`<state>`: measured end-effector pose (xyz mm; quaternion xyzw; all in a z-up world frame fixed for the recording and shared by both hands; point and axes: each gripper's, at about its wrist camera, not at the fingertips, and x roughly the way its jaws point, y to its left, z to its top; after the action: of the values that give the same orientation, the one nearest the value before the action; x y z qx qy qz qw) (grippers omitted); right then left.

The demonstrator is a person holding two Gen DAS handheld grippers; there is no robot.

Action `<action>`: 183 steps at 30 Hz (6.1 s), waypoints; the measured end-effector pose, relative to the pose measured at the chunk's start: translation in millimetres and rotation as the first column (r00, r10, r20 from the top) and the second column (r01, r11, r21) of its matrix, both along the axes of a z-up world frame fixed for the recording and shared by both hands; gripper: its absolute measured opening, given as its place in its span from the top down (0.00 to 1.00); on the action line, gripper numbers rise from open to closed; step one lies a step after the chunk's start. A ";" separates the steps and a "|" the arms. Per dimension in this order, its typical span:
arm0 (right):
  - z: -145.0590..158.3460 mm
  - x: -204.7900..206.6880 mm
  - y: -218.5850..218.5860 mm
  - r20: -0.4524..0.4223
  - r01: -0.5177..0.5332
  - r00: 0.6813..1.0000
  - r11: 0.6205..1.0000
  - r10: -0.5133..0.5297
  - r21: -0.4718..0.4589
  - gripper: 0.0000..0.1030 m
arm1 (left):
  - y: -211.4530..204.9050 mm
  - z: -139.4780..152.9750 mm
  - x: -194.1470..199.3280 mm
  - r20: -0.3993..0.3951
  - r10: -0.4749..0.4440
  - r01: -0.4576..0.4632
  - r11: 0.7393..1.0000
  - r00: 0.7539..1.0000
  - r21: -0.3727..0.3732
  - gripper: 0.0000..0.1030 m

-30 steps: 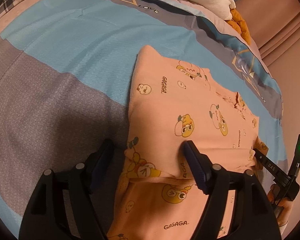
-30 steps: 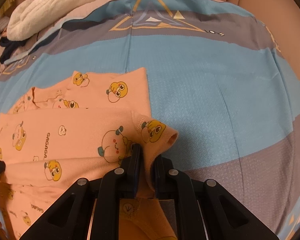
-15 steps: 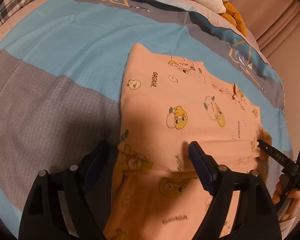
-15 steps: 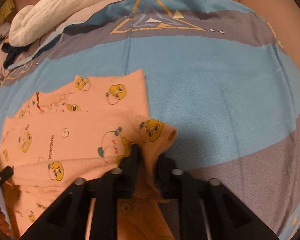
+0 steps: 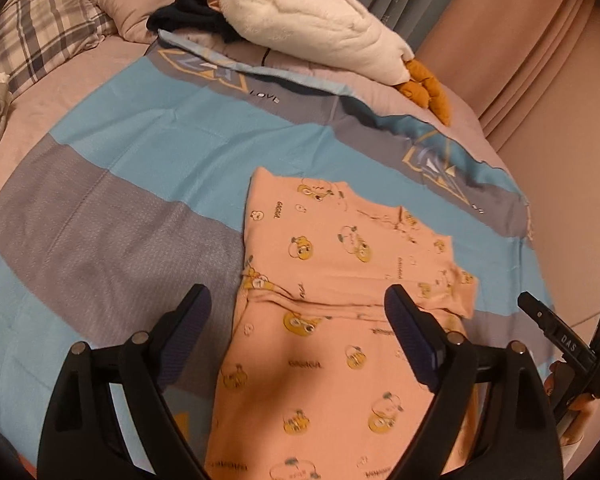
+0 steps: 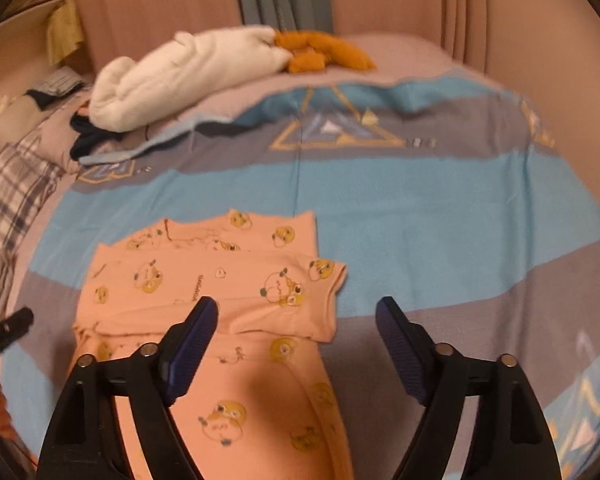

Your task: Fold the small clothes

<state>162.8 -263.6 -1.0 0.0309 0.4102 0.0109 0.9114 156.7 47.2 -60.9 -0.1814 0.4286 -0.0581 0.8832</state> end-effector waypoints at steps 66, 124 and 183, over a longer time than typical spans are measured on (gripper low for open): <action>-104.2 -193.9 -38.4 -0.246 0.094 0.967 0.990 -0.065 0.108 0.20 | 21.6 -96.4 -145.9 -0.211 -0.206 0.171 0.970 0.955 -0.172 0.19; -100.9 -52.7 -33.2 -0.179 0.068 0.984 0.915 0.004 0.397 0.90 | 35.1 -90.7 -30.2 -0.157 -0.150 0.075 0.911 0.976 -0.406 0.93; -103.3 -38.9 -32.7 -0.111 0.056 0.993 0.989 -0.041 0.136 0.91 | 5.2 -90.5 -6.0 -0.081 -0.157 0.164 0.982 0.984 0.090 0.76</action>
<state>123.9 -296.3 -104.3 0.1046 0.4563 0.0157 0.8835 150.6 52.3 -151.4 -0.1056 0.4762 -0.1016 0.8671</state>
